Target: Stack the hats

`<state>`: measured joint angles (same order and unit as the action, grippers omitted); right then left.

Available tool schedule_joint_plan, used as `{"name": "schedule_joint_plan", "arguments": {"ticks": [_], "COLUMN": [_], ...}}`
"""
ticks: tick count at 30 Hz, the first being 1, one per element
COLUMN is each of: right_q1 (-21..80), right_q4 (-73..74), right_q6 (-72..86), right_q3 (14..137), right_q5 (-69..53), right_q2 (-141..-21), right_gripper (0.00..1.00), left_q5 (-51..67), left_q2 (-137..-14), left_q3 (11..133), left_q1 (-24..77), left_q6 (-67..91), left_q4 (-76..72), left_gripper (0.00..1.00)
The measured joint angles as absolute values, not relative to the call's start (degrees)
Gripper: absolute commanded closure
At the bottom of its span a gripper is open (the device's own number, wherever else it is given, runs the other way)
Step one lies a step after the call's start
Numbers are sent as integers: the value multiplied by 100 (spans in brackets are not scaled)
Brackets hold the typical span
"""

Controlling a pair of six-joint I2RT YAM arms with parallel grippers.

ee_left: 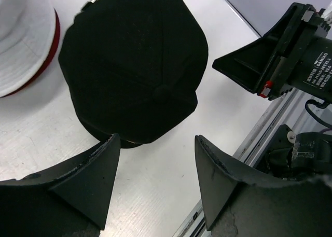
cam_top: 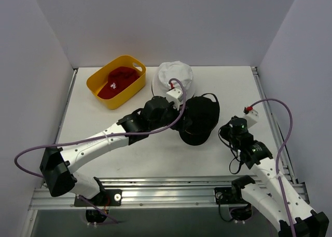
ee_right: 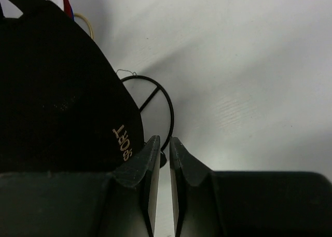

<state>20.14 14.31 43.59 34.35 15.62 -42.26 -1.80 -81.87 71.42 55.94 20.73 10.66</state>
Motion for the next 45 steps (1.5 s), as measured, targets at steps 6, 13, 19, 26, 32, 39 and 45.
{"name": "schedule_joint_plan", "arguments": {"ticks": [6, 13, 19, 26, 32, 39, 45], "right_q1": [2034, 2034, 2034, 2034, 2034, 2034, 2034], "right_q4": [1441, 1181, 873, 788, 797, 797, 799], "right_q6": [4342, 4250, 4252, 4189, 4056, 3977, 3948], "right_q3": [3365, 3328, 2825, 2783, 2783, 2783, 2783], "right_q5": [1496, 1315, 934, 808, 808, 790, 694], "right_q2": [-3629, -3168, -3264, -3148, -2923, -2917, -2786], "right_gripper": [87, 86, 85, 83, 82, 82, 82], "left_q5": [-119, -471, -1221, -2152, -2335, -1437, -1190], "left_q2": [-8318, -8429, -8718, -8735, -8711, -8444, -8654], "left_q3": [6952, 6622, 6670, 6746, 6711, 6298, 6353], "left_q1": [5771, 5996, 5990, 5948, 5749, 5874, 5916], "left_q6": [2108, 2235, 2226, 2163, 2108, 2023, 1968], "left_q4": [961, 915, 1039, 1186, 1035, 423, 167], "left_gripper": [27, 31, 33, 33, 33, 30, 30]}}
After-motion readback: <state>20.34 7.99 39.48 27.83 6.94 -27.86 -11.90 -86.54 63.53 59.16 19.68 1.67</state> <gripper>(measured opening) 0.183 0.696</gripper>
